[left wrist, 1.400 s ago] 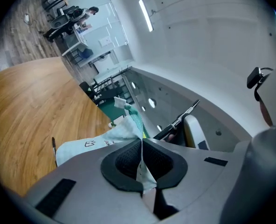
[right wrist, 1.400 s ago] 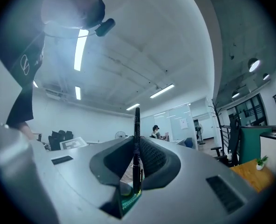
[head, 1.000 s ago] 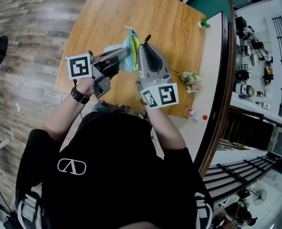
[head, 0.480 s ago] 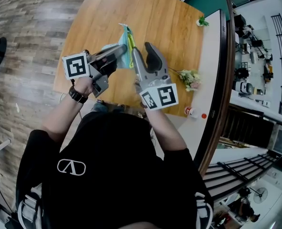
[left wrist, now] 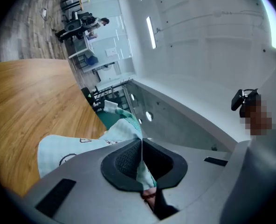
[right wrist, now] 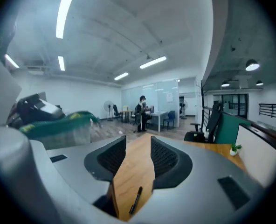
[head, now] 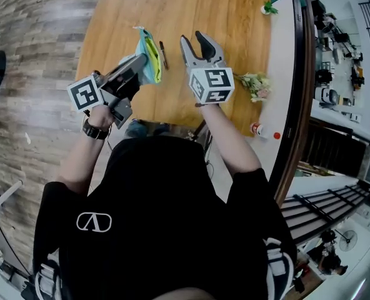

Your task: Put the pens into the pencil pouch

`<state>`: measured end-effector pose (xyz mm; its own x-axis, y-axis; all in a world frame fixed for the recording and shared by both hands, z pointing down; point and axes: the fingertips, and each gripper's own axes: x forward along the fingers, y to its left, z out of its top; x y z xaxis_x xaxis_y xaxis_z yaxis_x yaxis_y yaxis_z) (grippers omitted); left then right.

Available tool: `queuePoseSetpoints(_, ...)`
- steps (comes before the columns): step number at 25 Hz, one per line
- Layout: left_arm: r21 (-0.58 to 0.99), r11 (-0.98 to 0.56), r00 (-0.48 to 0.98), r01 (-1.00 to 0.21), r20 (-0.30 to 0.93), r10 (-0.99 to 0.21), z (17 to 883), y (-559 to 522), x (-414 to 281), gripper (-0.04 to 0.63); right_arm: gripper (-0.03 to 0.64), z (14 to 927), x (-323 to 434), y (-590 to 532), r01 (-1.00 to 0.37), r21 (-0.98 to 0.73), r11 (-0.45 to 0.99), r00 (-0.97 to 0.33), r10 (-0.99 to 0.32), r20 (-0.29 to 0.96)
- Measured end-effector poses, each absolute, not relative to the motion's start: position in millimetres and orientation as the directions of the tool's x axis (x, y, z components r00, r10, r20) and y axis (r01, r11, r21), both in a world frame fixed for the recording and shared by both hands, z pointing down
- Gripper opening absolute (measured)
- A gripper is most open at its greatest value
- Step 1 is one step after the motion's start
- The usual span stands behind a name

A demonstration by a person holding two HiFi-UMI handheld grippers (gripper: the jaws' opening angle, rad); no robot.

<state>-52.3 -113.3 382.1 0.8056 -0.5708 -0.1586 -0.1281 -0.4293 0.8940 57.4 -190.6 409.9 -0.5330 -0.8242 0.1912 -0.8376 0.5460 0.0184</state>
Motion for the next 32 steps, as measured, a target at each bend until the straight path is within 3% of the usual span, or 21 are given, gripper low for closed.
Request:
queuePoseSetpoints(5,0.913,-0.382,0.778,-0.146,-0.133,-0.614,400.7,-102.8,-69.5,0.009,0.150,513.6,43.8,-231.3,-0.820,-0.056,0.569,-0.524,-0.708,0.475)
queuePoseSetpoints(14,0.934,-0.310,0.738,-0.179,-0.081,-0.670,440.8,-84.5,-105.7,0.009,0.150,689.5,11.9,-258.0,-0.804,-0.169,0.570,-0.437,-0.375,0.818)
queuePoseSetpoints(18,0.931,-0.295,0.725,-0.214,-0.051,-0.687,457.4,-79.7,-115.8,0.009,0.150,747.4,8.5,-250.4,-0.804,-0.218,0.553,-0.397,-0.227,0.889)
queuePoseSetpoints(25,0.943,-0.255,0.717,-0.216,-0.024,-0.697,475.9,-78.6,-118.8,0.009,0.149,788.5,13.5,-267.0,-0.827,-0.206,0.523,-0.311,-0.121,0.943)
queuePoseSetpoints(29,0.947,-0.240,0.712,-0.215,-0.016,-0.702,485.7,-75.6,-122.2,0.009,0.056,794.6,19.4,-272.6,-0.829,-0.143,0.540,-0.241,-0.114,0.964)
queuePoseSetpoints(32,0.947,-0.238,0.718,-0.215,-0.012,-0.696,488.6,-75.3,-121.3,0.009,0.046,796.0,18.7,-273.3,-0.826,-0.132,0.548,-0.228,-0.111,0.967)
